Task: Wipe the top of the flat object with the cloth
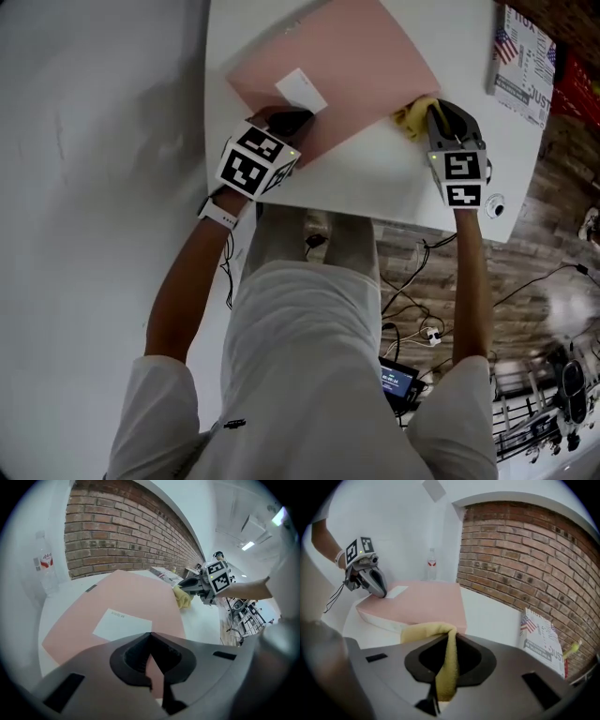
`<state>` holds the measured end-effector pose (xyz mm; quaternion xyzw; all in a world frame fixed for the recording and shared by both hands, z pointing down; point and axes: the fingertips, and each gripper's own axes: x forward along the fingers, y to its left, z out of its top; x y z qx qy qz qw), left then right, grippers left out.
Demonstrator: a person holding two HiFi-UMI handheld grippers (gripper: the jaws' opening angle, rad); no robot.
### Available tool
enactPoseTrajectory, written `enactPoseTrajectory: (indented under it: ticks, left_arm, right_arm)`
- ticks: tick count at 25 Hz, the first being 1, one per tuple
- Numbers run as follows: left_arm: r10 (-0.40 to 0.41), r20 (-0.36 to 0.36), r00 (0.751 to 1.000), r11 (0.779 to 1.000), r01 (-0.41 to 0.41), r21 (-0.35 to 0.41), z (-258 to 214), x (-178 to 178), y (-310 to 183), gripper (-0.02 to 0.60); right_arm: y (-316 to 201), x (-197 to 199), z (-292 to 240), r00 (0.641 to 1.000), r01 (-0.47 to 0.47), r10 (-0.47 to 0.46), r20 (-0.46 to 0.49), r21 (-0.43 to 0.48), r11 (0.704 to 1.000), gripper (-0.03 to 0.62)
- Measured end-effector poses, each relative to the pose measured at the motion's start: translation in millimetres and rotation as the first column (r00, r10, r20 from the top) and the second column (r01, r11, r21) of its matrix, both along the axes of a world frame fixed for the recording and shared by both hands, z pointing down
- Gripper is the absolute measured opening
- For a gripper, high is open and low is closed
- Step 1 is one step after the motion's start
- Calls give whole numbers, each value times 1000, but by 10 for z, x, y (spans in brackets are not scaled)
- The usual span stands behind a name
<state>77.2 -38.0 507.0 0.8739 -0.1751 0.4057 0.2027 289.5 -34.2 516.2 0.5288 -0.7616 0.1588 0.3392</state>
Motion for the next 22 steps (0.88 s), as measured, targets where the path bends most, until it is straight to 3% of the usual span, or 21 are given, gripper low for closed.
enactPoseTrajectory:
  ticks: [4, 8, 15, 22]
  left_arm:
    - [2, 0, 1000, 1000, -2, 6, 0, -6, -11, 17]
    - [3, 3, 1000, 1000, -3, 6, 24, -5, 2, 17]
    - [8, -6, 1000, 1000, -8, -7, 12, 19, 0, 17]
    - [16, -8, 1000, 1000, -16, -14, 25, 12, 24, 17]
  right_arm:
    - [-186, 361, -56, 998, -65, 65, -14, 17, 998, 48]
    - [-307, 565, -8, 998, -55, 55, -31, 9, 998, 48]
    - [-590, 607, 52, 1000, 23, -23, -7, -20, 1000, 48]
    - [-880, 392, 69, 986, 169, -168, 26, -60, 984, 48]
